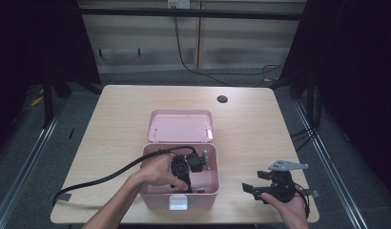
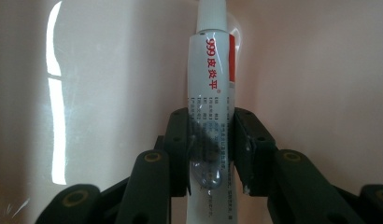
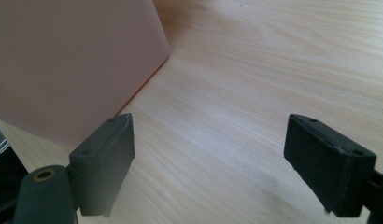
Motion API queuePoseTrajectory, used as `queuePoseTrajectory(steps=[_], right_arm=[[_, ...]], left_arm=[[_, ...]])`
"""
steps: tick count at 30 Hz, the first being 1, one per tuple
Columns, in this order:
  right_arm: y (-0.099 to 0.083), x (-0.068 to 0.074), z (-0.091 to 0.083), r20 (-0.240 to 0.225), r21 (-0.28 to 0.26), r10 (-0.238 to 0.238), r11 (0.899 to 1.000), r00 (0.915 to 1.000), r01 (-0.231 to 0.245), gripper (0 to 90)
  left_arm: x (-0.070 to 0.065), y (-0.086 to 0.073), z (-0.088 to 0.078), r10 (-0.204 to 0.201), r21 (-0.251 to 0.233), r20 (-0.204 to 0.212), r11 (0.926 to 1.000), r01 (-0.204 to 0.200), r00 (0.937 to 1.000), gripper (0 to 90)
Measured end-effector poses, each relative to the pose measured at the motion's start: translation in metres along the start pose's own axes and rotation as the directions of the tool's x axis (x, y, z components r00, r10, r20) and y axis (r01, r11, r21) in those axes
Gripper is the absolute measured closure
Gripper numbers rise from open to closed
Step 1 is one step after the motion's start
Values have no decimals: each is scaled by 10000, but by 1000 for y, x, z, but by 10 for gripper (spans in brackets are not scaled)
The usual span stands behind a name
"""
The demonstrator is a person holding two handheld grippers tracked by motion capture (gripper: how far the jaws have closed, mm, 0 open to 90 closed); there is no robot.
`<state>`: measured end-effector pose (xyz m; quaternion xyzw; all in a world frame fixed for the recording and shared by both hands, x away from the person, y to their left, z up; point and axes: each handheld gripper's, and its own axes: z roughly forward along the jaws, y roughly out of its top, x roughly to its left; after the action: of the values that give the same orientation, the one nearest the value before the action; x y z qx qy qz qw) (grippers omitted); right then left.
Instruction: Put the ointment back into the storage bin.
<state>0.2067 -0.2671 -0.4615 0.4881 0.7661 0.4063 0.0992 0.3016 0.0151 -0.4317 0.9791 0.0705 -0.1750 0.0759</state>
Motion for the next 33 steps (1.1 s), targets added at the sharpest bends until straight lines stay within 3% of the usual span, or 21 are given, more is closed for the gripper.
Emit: queuePoseTrajectory(steps=[27, 33], right_arm=[[0, 0, 0, -9, 46, 15, 10000, 10000, -15, 163], [0, 0, 0, -19, 65, 21, 10000, 10000, -20, 163]], left_arm=[[7, 2, 25, 166, 473, 498, 9987, -189, 9986, 686], [7, 1, 27, 463, 687, 542, 9964, -500, 9975, 685]])
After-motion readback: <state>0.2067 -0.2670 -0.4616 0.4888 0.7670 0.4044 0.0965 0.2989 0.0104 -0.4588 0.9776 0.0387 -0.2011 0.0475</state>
